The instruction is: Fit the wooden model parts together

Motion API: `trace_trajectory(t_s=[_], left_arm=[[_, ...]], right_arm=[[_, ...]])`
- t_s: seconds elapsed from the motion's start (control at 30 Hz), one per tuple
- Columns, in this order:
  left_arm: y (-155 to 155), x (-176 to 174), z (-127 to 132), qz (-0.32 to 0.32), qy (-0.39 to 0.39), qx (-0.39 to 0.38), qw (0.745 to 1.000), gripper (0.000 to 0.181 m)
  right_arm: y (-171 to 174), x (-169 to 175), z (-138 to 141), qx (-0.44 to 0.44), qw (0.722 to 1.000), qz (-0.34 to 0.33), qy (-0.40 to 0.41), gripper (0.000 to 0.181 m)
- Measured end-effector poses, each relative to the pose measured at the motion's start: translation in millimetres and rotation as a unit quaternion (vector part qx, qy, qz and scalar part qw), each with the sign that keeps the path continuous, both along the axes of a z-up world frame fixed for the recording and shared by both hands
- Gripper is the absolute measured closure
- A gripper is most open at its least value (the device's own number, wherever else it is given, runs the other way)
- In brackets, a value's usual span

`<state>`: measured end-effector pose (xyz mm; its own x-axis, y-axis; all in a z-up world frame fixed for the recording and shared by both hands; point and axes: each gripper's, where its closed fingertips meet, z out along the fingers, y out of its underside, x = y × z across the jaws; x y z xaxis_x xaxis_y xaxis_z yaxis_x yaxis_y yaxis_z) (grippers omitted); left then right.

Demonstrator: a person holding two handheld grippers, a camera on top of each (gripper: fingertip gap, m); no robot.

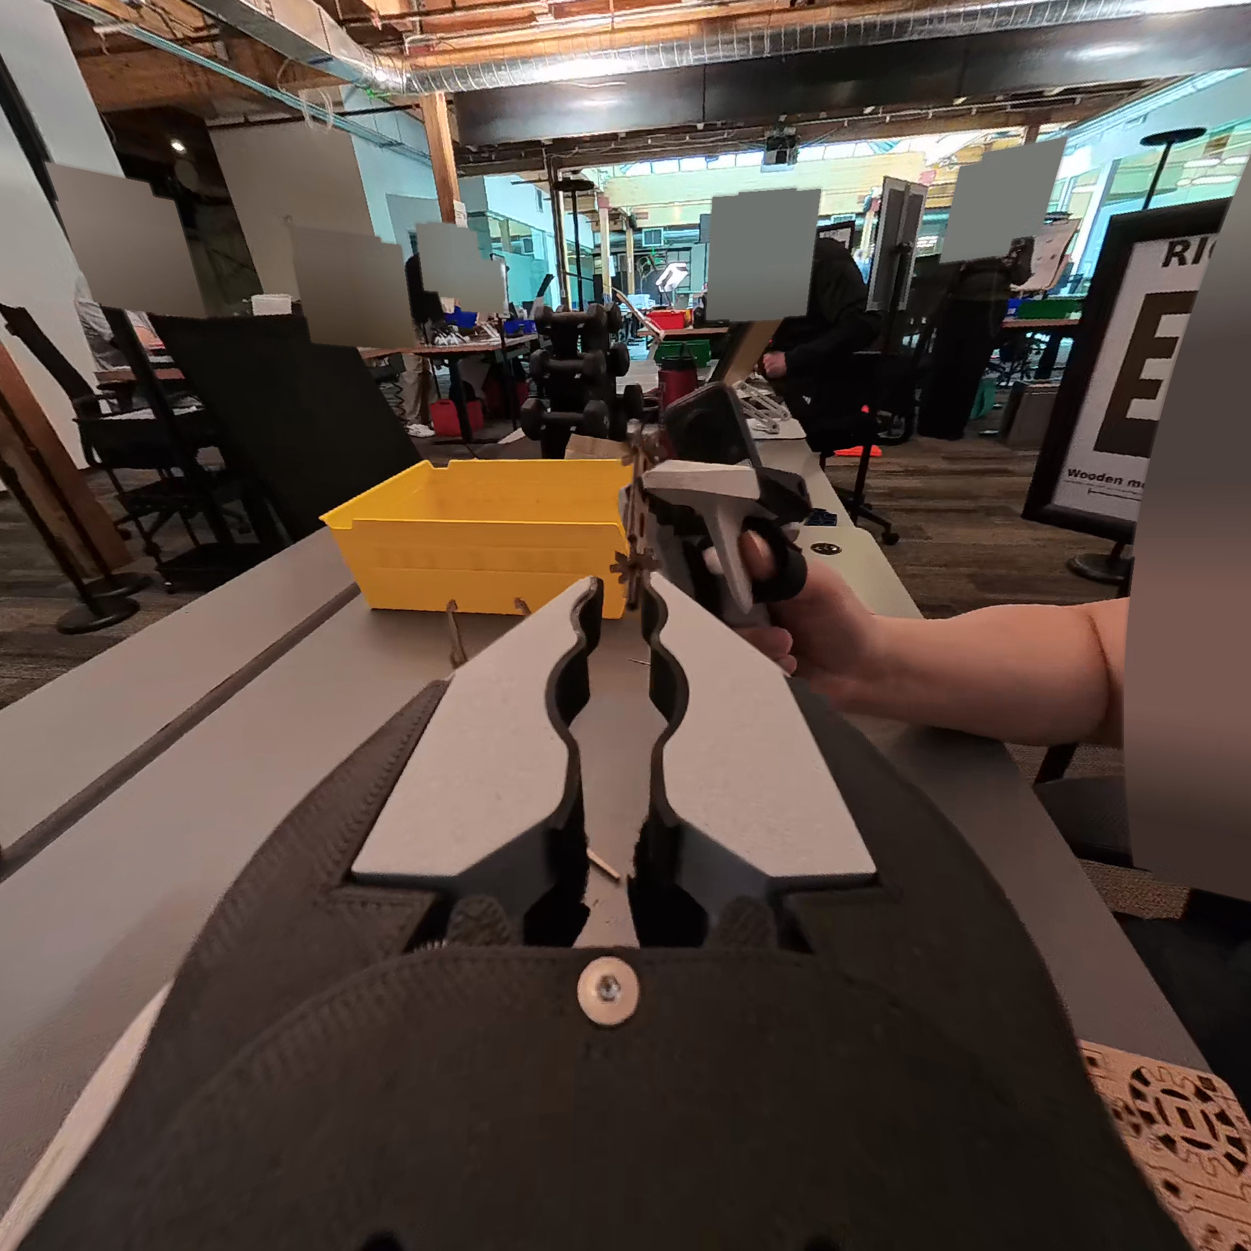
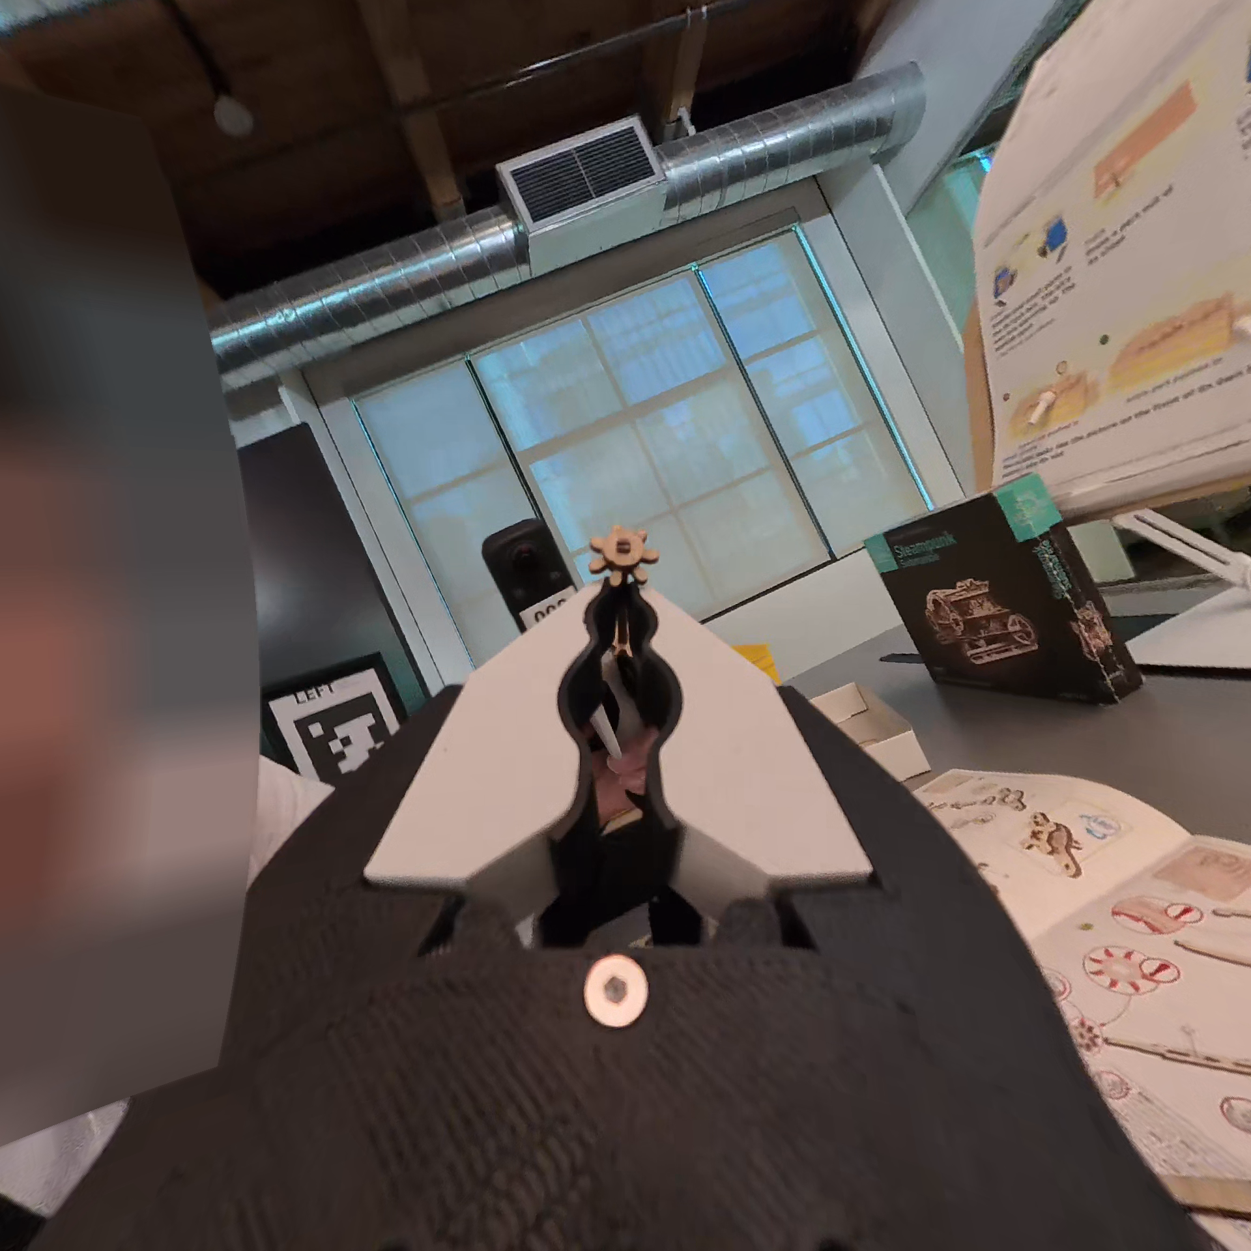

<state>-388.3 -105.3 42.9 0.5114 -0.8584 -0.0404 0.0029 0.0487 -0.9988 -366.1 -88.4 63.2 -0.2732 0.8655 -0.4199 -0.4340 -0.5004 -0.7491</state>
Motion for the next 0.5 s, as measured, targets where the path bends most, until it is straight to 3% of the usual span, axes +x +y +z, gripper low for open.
trace_trajectory(t_s=[0.27, 0.5], left_arm=[[-12, 5, 2, -0.07, -0.037, -0.037, 0.996, 0.181], [-12, 6, 5, -0.06, -0.042, -0.025, 0.997, 0.181]], right_arm=[[-13, 0, 5, 0.072, 0.997, -0.008, -0.006, 0.181], [-20, -1, 6, 0.095, 0.995, 0.007, -0.018, 0.169]])
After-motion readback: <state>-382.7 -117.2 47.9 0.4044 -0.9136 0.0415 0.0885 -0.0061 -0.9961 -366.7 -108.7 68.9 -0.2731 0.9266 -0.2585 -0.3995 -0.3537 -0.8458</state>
